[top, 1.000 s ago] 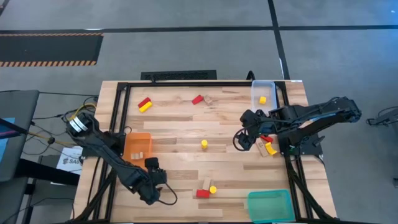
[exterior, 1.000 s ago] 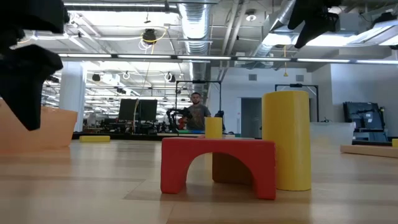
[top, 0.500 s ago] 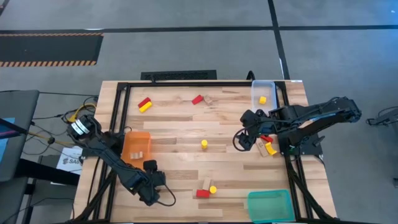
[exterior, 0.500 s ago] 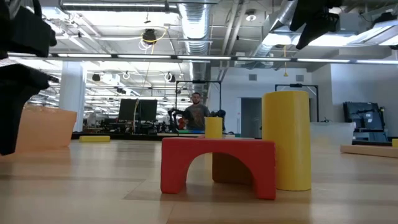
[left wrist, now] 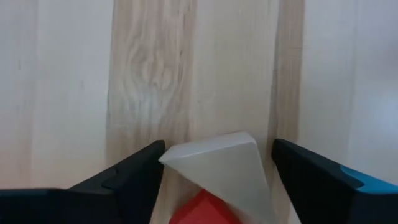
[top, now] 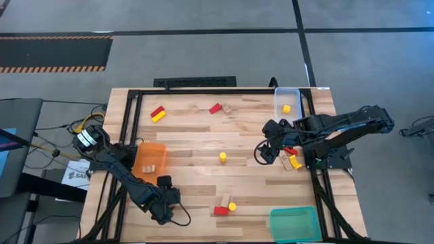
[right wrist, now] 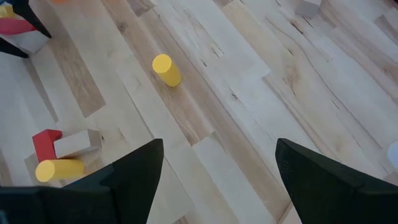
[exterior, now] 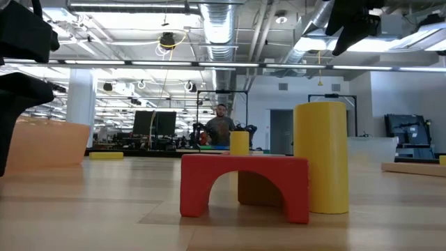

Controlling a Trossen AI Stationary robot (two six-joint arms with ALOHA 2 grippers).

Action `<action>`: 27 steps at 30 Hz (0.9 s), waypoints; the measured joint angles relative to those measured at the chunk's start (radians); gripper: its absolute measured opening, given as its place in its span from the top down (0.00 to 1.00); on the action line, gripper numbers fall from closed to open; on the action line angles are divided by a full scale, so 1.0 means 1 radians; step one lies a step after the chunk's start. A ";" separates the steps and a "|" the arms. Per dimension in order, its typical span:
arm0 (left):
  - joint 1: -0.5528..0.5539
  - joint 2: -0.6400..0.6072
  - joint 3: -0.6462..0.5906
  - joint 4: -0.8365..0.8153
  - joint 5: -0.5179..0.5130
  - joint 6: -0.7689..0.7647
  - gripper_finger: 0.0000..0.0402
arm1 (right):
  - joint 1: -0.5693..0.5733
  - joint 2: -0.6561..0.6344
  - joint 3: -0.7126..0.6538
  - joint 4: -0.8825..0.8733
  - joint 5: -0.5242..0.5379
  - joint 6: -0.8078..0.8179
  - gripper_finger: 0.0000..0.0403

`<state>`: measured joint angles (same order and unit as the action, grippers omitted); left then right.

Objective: Sort & place blocks by color
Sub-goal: Put the brown block into the orange bin

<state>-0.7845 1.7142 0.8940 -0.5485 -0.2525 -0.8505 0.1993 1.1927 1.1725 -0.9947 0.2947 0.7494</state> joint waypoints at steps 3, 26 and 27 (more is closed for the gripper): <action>0.000 -0.001 0.000 0.002 0.004 0.000 0.36 | 0.000 0.000 0.000 0.000 0.000 0.000 0.18; 0.073 -0.181 0.081 -0.138 -0.166 0.043 0.53 | 0.000 0.000 0.000 0.000 0.000 0.000 0.18; 0.084 -0.202 0.090 -0.176 -0.204 0.041 0.53 | 0.000 0.000 0.000 0.001 0.000 0.000 0.18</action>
<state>-0.7010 1.5117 0.9844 -0.7250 -0.4565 -0.8100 0.1993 1.1927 1.1725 -0.9941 0.2951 0.7490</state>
